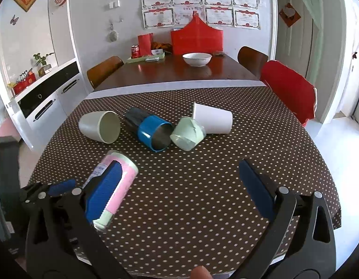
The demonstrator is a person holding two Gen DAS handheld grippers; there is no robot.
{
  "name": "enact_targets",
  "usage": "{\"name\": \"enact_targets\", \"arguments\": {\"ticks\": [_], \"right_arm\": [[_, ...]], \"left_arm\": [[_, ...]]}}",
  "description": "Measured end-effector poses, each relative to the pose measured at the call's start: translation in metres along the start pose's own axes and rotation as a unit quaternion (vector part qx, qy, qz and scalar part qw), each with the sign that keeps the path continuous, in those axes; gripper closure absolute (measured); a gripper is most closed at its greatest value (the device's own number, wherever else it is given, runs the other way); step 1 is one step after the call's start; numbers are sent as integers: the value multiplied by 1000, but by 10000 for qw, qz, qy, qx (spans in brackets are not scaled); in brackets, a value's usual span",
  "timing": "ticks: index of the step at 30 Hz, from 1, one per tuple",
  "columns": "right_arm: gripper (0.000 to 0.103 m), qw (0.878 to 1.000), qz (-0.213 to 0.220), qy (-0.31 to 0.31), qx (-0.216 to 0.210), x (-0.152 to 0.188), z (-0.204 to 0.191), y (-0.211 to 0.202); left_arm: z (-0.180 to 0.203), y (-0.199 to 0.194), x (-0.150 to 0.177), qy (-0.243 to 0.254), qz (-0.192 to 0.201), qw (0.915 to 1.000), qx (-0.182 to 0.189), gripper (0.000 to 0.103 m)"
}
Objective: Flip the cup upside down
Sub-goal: 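Carry the jar with the left gripper toward the right gripper and set it down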
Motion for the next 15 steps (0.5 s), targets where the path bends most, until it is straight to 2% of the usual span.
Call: {"name": "enact_targets", "arguments": {"ticks": [8,12,15], "right_arm": [[5,9993,-109,216,-272,2,-31,3],[5,9982,-219,392,-404,5,-46,7],[5,9986,-189,270,-423,6,-65,5]], "left_arm": [[-54,-52,3,-349,616,9970,-299,30],[-75,-73,0,-443,907,9930,-616,30],[-87,-87,-1,-529,1105,9892,-800,30]]}}
Point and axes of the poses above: each gripper's, at about its wrist camera, not at the fingertips, and y roughly the way its jaws point, z to its right, x to its underside, the point moved 1 cm from there along y, roughly the way its jaws point, and after that the axes turned 11 degrees about -x, right-handed, at the moved point
